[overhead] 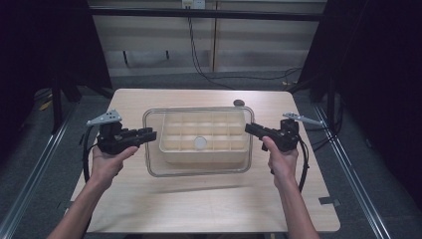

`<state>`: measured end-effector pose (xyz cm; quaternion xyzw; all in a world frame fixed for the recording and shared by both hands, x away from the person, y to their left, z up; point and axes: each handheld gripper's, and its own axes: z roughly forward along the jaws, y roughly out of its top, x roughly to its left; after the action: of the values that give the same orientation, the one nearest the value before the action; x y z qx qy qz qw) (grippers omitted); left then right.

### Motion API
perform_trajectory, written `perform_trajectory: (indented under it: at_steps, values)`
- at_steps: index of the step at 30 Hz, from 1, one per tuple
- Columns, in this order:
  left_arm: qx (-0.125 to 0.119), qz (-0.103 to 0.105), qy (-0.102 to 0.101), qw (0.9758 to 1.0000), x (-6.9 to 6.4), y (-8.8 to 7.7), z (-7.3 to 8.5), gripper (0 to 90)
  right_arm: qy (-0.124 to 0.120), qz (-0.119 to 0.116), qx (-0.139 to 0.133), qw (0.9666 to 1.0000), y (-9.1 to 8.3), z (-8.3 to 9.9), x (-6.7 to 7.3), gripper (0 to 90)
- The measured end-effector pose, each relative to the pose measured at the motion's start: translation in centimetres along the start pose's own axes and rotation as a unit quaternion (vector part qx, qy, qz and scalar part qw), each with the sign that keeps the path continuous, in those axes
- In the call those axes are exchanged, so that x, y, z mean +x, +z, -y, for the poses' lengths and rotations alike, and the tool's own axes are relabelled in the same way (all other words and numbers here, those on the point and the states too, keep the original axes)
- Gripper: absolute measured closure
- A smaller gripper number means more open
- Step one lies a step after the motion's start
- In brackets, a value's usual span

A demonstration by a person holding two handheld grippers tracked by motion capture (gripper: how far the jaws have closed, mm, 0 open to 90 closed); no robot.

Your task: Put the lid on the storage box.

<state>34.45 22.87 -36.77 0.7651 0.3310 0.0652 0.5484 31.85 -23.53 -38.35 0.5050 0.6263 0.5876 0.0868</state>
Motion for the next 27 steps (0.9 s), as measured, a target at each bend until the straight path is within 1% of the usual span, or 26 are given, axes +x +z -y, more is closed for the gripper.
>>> perform_trajectory:
  at_steps: [1,2,4,5,9,13,14,16,17,18,21,22,23,24,25,27]
  values:
    - [-0.002,0.001,-0.002,1.0,0.1,0.1,-0.3,69.6,0.0,0.0,-0.002,1.0,0.0,-0.1,0.0,70.8]
    - [-0.002,-0.002,0.003,1.0,0.1,0.2,-0.7,69.6,0.003,0.002,-0.005,1.0,0.0,-0.5,-0.1,70.7]
    - [-0.003,-0.002,0.004,1.0,0.1,0.2,-1.0,69.5,0.005,0.001,-0.007,1.0,0.1,-0.7,-0.1,70.7]
    - [-0.008,-0.002,0.005,1.0,0.1,0.1,-1.3,69.5,0.006,0.001,-0.008,0.9999,0.2,-1.1,-0.3,70.6]
    - [-0.009,-0.003,0.008,0.9999,0.0,0.1,-1.8,69.6,0.005,-0.002,-0.01,0.9999,0.3,-1.5,-0.3,70.6]
    - [-0.01,-0.007,0.01,0.9999,0.2,0.5,-2.4,69.6,0.003,0.002,-0.013,0.9999,0.3,-2.0,-0.4,70.5]
    - [-0.014,-0.007,0.011,0.9998,0.4,0.7,-2.5,69.5,0.003,0.004,-0.014,0.9999,0.3,-2.1,-0.5,70.5]
    - [-0.011,-0.009,0.007,0.9999,0.7,1.2,-2.8,69.4,0.003,0.005,-0.017,0.9998,0.4,-2.4,-0.7,70.6]
    - [-0.008,-0.011,0.005,0.9999,0.8,1.4,-3.0,69.2,0.004,0.01,-0.018,0.9998,0.6,-2.6,-0.9,70.6]
    - [-0.007,-0.012,0.007,0.9999,0.9,1.5,-3.1,69.2,0.004,0.01,-0.018,0.9998,0.6,-2.6,-0.9,70.6]
    - [-0.009,-0.01,0.003,0.9999,1.2,1.8,-3.5,69.1,0.012,0.012,-0.017,0.9997,0.9,-2.6,-1.3,70.5]
    - [-0.008,-0.011,0.007,0.9999,1.3,1.9,-3.5,69.1,0.014,0.015,-0.018,0.9996,1.0,-2.6,-1.4,70.3]
    - [-0.009,-0.011,0.006,0.9999,1.4,2.1,-3.6,69.2,0.014,0.017,-0.02,0.9995,1.1,-2.6,-1.5,70.2]
    - [-0.01,-0.011,0.002,0.9999,1.5,2.2,-3.6,69.3,0.015,0.02,-0.022,0.9994,1.3,-2.6,-1.6,70.2]
    - [-0.012,-0.007,-0.005,0.9999,1.9,2.5,-3.6,69.6,0.016,0.021,-0.022,0.9994,1.4,-2.6,-1.7,70.0]
    - [-0.011,-0.008,-0.007,0.9999,2.2,2.9,-3.5,69.7,0.021,0.026,-0.022,0.9992,1.7,-2.7,-2.1,70.1]
